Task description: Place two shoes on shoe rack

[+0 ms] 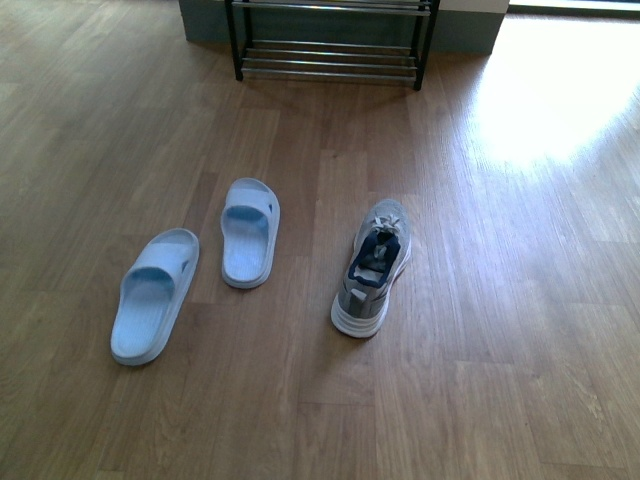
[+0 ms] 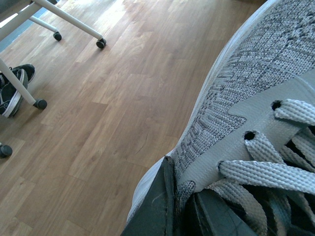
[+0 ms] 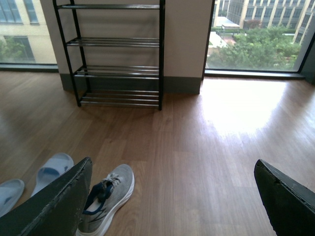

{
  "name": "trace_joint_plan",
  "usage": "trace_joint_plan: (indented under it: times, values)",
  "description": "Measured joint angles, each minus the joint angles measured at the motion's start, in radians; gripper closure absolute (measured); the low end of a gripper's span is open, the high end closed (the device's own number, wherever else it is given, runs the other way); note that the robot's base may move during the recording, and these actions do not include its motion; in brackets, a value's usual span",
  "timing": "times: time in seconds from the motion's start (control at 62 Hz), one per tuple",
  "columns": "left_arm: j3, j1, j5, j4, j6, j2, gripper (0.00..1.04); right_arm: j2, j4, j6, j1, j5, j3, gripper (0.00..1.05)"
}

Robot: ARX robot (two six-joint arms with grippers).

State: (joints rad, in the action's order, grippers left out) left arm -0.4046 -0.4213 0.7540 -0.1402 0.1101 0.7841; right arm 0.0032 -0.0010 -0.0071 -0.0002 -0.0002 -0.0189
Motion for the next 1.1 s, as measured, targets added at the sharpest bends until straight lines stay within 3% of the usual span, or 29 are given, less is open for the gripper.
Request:
trace_joint_plan:
  times: [1.097]
  values:
    - [0.0, 0.0, 0.005, -0.001, 0.004, 0.0, 1.03, 0.002, -0.002, 0.0, 0.0, -0.006, -0.001, 0.09]
